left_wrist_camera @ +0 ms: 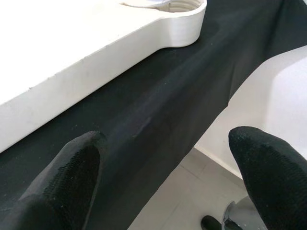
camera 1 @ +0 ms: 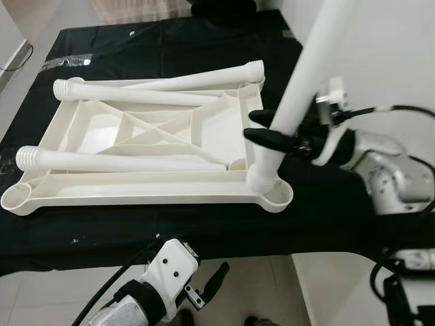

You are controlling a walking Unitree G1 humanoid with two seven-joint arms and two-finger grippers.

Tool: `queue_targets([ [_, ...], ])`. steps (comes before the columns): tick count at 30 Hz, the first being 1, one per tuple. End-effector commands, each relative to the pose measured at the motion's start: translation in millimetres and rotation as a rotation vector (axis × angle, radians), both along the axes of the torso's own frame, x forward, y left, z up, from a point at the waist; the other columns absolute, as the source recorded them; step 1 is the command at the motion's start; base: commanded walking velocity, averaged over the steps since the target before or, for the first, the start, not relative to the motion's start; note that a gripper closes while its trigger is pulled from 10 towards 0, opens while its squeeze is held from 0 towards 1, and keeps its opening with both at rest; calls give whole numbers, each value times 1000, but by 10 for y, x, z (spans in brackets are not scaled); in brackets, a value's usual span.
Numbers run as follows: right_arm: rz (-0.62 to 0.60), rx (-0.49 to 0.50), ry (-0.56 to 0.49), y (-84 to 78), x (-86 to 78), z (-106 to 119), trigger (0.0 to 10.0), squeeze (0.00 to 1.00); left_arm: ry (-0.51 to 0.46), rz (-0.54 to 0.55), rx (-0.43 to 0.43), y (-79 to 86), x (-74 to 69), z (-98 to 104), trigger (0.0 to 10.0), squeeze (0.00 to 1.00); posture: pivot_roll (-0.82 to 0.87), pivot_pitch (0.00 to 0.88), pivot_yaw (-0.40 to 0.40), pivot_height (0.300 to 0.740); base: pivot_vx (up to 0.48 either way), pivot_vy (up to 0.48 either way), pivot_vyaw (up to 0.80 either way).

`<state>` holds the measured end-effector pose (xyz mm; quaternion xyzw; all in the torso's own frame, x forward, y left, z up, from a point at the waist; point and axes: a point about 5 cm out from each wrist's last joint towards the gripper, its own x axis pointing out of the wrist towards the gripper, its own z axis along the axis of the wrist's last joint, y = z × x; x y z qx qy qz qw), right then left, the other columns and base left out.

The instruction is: Building children table

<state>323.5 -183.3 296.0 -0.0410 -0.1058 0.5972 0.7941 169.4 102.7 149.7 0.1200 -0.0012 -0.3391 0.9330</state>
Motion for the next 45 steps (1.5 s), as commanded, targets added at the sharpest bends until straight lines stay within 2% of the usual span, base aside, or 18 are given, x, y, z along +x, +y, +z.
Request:
queue_targets([
  [1, 47, 9, -21, -50, -37, 69, 10000, 0, 6, -21, 11, -5, -49, -12, 10000, 0, 34, 335, 14, 740, 0, 0, 0],
  [4, 113, -78, -46, -132, -125, 141, 10000, 0, 0, -23, 16, 1, -59, -3, 10000, 0, 35, 344, 20, 740, 0, 0, 0],
  [10, 154, -141, -53, -154, -153, 144, 10000, 0, -1, -20, 12, 13, -60, -7, 10000, 0, 35, 343, 22, 740, 0, 0, 0],
  [13, 154, -158, -49, -145, -144, 120, 10000, 0, -1, -19, 12, 17, -56, -12, 10000, 0, 35, 341, 24, 740, 0, 0, 0],
  [16, 93, -198, -66, -111, -47, 14, 10000, 0, 10, -22, 8, 25, -50, -34, 10000, 0, 41, 337, 26, 740, 0, 0, 0],
  [22, 85, -207, -105, -36, -26, 36, 10000, 0, 11, -32, 7, 27, -53, -40, 10000, 0, 44, 335, 27, 740, 0, 0, 0],
  [33, 225, -255, -69, 59, -139, -22, 10000, 0, 10, -51, 0, 1, -58, -49, 10000, 0, 30, 332, 10, 740, 0, 0, 0],
  [45, 298, -210, -33, 171, -162, -85, 10000, 0, 6, -56, -2, -19, -60, -68, 10000, 0, 28, 318, 2, 740, 0, 0, 0],
])
